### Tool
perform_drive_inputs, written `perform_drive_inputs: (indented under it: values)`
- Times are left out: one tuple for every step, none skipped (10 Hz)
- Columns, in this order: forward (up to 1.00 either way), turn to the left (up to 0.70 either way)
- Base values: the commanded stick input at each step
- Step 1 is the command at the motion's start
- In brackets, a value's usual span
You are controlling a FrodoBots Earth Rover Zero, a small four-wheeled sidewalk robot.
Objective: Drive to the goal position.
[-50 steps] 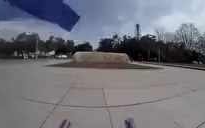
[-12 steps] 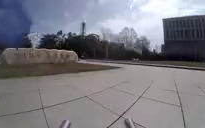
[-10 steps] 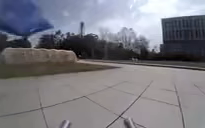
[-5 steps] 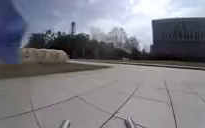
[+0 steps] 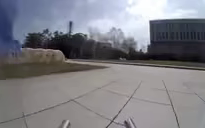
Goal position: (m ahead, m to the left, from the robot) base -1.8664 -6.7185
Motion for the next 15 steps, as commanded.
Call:
perform_drive_inputs:
  values:
    - [0.85,-0.34]
    - [0.85,-0.34]
    - [0.85,-0.34]
    - [0.85,-0.34]
    - [0.85,-0.34]
    - [0.85,-0.34]
    - [0.85,-0.34]
    - [0.85,-0.34]
    - [0.85,-0.34]
    - [0.85,-0.34]
    - [0.85,-0.34]
    - [0.85,-0.34]
    - [0.85,-0.34]
    - [0.85,-0.34]
    - [0.85,-0.34]
